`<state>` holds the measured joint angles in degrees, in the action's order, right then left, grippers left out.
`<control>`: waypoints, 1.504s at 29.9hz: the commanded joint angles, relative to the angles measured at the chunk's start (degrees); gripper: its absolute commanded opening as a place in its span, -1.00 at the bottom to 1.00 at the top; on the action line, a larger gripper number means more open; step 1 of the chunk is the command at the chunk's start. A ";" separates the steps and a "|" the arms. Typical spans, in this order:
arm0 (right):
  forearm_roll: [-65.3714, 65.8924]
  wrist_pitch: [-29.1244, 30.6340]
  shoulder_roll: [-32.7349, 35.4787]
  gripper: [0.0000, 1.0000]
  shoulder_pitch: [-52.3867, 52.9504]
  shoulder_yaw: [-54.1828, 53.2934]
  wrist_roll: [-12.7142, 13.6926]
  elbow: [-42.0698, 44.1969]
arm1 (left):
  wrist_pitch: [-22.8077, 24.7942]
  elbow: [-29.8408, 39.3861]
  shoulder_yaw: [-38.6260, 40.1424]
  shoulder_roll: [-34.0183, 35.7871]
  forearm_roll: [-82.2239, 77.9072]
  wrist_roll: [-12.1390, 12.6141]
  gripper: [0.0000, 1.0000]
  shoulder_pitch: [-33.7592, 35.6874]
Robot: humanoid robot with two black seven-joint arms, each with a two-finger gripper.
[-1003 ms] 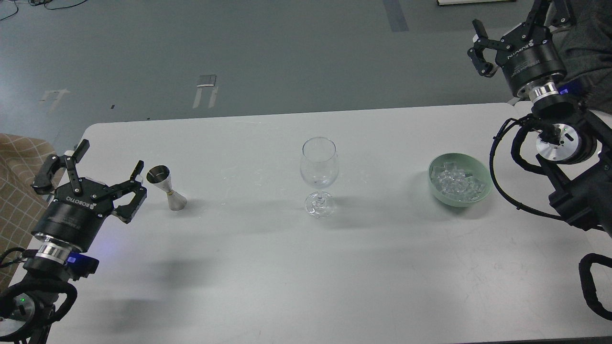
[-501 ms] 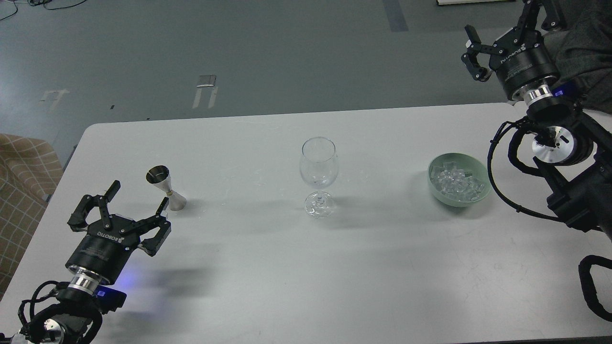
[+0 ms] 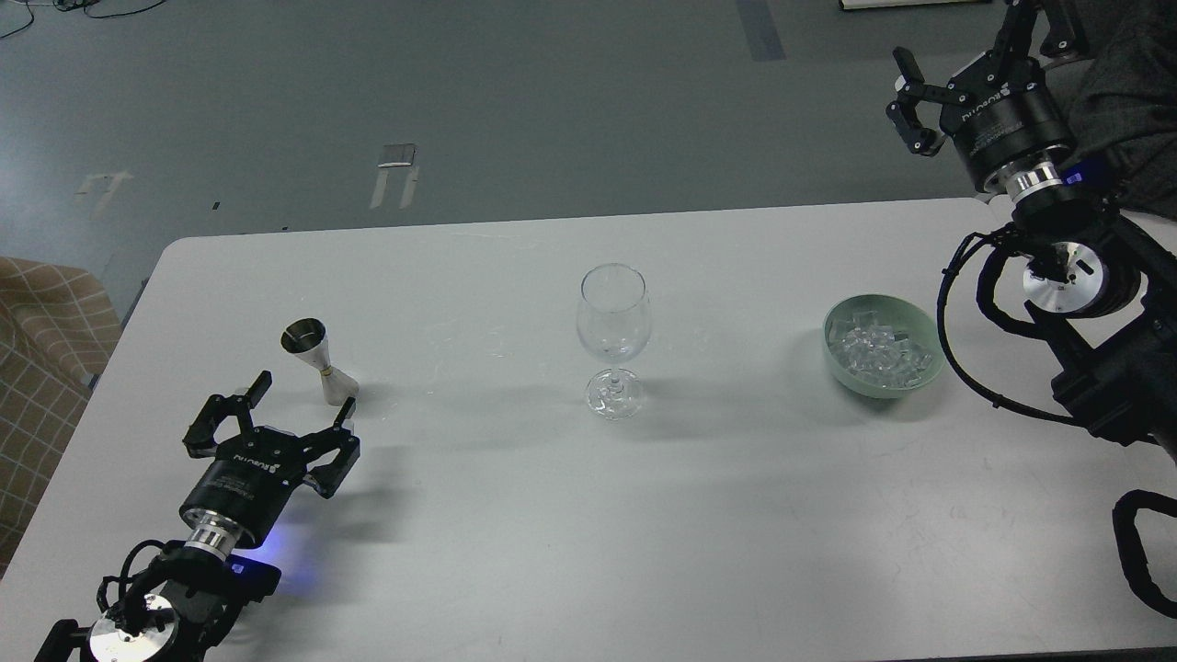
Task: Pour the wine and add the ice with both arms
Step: 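Close the left gripper around the metal jigger, then lift the jigger upright with the left gripper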
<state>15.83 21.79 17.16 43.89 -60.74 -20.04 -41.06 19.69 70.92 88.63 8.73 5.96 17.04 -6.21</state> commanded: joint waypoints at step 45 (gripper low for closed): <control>-0.01 0.01 0.77 1.00 -1.00 0.01 0.00 -0.16 | 1.85 -25.56 -0.39 -1.70 -2.00 -1.57 0.77 21.14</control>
<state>15.82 21.80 17.82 42.90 -60.73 -20.02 -41.14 21.45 46.40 88.33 7.23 4.09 15.46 13.96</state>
